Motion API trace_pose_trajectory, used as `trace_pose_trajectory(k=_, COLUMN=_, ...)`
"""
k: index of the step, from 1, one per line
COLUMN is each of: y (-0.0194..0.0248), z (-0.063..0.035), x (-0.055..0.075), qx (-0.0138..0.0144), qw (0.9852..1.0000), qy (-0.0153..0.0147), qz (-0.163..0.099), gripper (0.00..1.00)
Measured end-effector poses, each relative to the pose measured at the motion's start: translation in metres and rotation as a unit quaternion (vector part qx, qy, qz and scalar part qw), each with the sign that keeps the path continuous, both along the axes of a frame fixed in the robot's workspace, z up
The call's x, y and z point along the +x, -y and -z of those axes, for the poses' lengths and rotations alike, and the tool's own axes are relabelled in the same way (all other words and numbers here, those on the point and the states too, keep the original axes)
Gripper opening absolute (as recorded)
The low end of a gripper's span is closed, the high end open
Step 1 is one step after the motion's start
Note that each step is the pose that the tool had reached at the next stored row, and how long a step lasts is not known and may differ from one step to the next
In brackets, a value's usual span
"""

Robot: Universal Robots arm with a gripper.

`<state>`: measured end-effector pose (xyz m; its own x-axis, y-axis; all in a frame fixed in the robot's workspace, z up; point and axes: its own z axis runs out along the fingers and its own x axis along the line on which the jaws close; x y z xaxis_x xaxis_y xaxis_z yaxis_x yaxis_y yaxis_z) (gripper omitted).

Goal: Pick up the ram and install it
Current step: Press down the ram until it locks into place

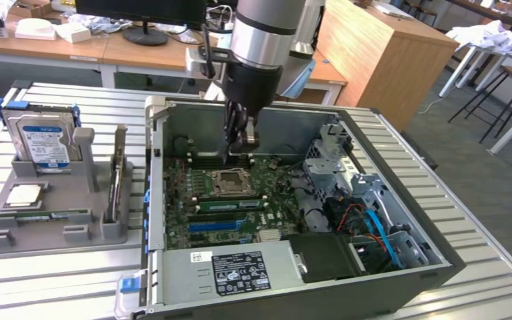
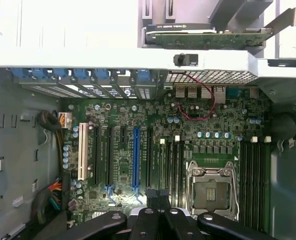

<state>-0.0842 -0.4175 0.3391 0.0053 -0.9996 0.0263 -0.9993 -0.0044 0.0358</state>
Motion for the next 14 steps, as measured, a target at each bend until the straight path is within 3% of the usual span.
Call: trace_pose_trajectory(k=14, y=0.0, z=-0.0044, x=0.0001, qx=-0.0001, qw=1.0, qy=0.0, qz=0.0, gripper=0.1)
